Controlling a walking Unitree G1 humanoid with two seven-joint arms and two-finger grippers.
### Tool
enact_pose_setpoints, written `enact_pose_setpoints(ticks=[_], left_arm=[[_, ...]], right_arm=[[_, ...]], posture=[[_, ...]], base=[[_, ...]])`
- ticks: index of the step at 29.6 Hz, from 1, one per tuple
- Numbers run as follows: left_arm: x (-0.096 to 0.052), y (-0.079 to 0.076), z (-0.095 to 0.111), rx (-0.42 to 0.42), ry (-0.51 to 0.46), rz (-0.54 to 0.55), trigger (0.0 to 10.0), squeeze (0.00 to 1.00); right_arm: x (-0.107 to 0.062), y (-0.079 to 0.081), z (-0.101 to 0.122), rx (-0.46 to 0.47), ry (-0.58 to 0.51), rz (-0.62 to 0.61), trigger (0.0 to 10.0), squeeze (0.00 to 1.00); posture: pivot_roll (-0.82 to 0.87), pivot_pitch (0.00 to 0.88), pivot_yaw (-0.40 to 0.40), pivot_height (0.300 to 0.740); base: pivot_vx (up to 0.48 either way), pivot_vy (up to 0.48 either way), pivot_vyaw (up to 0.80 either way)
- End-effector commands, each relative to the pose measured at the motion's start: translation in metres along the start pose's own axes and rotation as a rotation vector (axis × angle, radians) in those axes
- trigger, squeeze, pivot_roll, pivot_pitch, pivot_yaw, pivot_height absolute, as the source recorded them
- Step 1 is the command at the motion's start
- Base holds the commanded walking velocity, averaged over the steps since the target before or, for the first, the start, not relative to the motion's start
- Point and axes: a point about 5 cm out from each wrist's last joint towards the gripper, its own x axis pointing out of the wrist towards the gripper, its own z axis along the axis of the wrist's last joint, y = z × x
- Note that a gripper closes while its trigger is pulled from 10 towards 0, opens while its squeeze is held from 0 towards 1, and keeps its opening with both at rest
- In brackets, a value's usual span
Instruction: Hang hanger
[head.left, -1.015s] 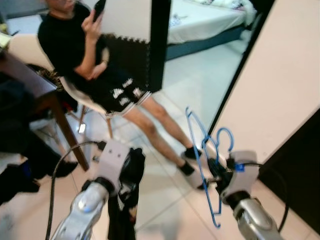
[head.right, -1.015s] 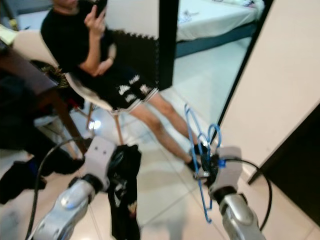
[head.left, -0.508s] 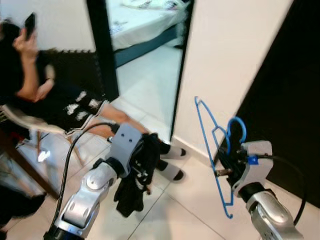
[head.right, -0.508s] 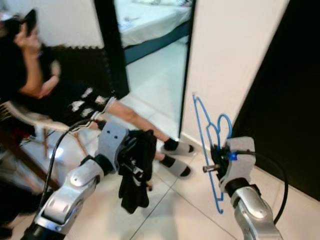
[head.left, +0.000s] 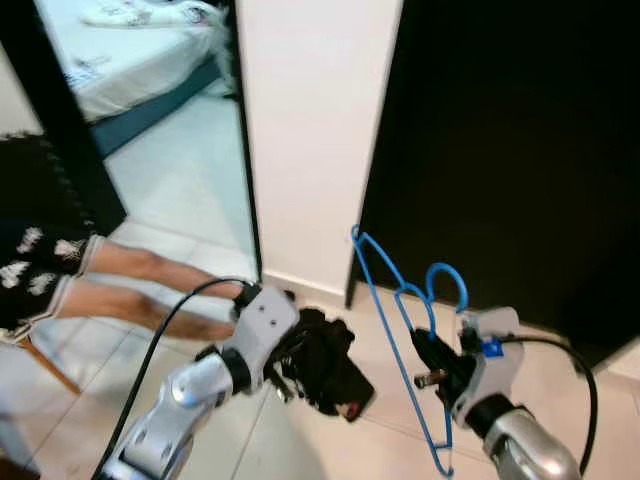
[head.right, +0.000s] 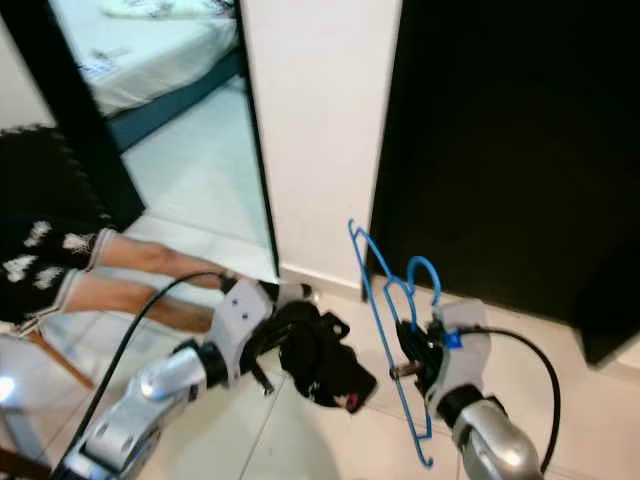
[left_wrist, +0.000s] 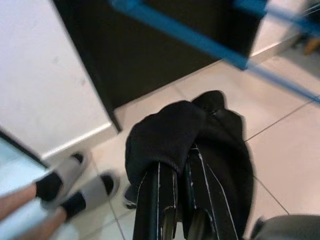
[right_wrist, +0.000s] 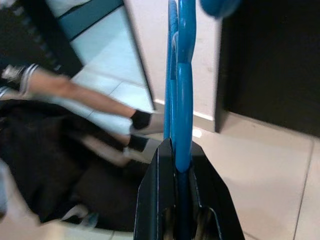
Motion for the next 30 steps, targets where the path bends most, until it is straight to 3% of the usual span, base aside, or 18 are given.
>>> enact_pose_setpoints(ticks=[1,3,11,20,30], left_arm=[[-0.01,0.011,0.005,-0.054,-0.03,0.122,10.0,0.0],[-0.023,0.018,0.002,-0.107,-0.028,0.208,10.0,0.0],[-0.037,0.02,-0.004,-0.184,-0.022,0.232,10.0,0.0],[-0.024,0.012,0.003,-0.174,-0.038,0.163,10.0,0.0],[-0.021,0.011,0.006,-0.156,-0.033,0.108,10.0,0.0]], right_arm=[[-0.004,-0.001,-0.003,0.002,0.013,-0.015,10.0,0.0],[-0.007,0.002,-0.005,-0.012,0.027,-0.001,10.0,0.0],[-0.012,0.007,-0.005,-0.019,0.041,0.022,10.0,0.0],[-0.016,0.005,-0.004,-0.03,0.055,0.04,10.0,0.0],[-0.016,0.007,-0.004,-0.023,0.059,0.052,10.0,0.0]], posture=[[0.02,0.137,0.005,0.74],[0.02,0.146,0.004,0.74],[0.02,0.174,0.003,0.74],[-0.01,0.183,0.003,0.74],[-0.01,0.194,0.001,0.74]], base=[[0.0,0.0,-0.79],[0.0,0.0,-0.79],[0.0,0.0,-0.79],[0.0,0.0,-0.79],[0.0,0.0,-0.79]])
